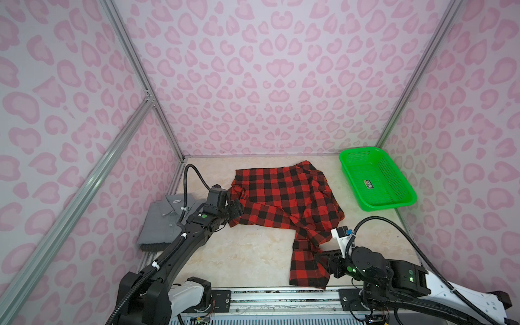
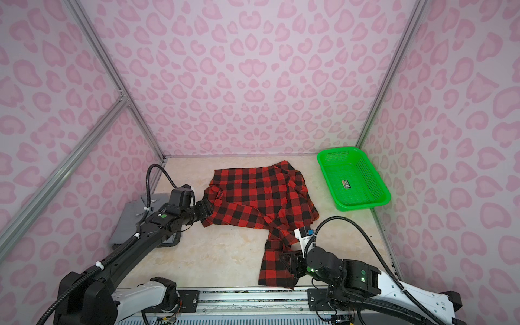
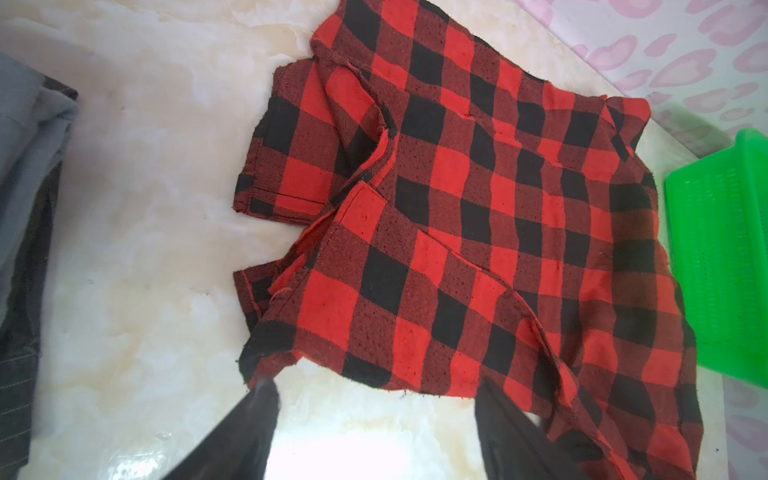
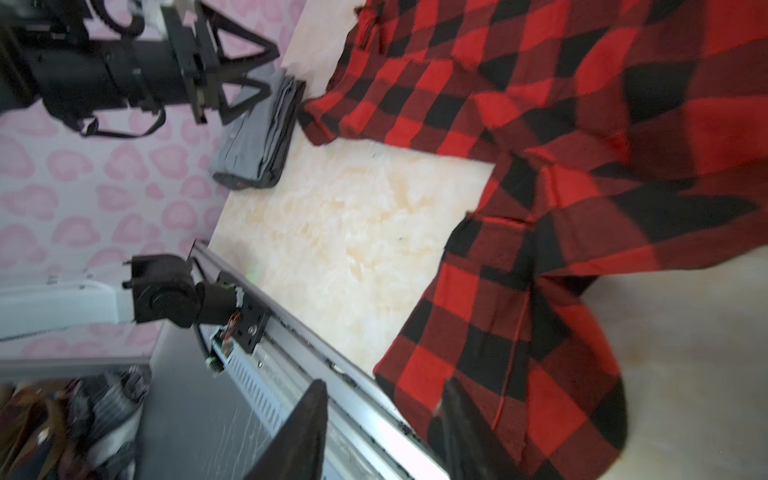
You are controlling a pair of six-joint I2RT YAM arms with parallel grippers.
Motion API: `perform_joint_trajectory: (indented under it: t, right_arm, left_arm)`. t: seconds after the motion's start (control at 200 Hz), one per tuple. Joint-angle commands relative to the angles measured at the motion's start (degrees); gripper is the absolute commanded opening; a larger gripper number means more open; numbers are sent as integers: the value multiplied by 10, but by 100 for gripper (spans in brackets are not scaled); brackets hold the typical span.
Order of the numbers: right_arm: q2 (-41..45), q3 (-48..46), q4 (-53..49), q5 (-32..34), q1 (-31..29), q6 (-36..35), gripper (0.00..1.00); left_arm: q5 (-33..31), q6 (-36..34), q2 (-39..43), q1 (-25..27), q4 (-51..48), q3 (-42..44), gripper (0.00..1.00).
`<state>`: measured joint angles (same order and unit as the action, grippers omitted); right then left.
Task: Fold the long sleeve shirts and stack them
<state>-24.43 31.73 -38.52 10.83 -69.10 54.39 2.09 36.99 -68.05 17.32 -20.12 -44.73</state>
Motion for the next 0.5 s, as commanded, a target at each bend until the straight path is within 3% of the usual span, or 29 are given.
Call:
perform_joint_trajectory:
  t: [0.0, 0.045, 0.18, 0.255, 0.495]
  right_arm:
    - [-64, 40, -50, 95, 35, -17, 51]
    - [-113, 58, -41, 79, 68, -40, 51]
    - [-244, 87, 91, -71, 181, -149, 53]
    - [-320, 121, 129, -108, 226, -196, 54]
    - [-599, 270, 174, -196, 260, -321, 56]
  left_arm:
    - [-7, -9, -27, 0, -6, -13, 77]
    - [-9, -11, -46, 0, -7, -19, 77]
    - [-5, -12, -93, -1, -11, -41, 76]
    - [-4, -7, -89, -1, -3, -35, 76]
    - [-25, -11, -39, -1, -7, 12, 75]
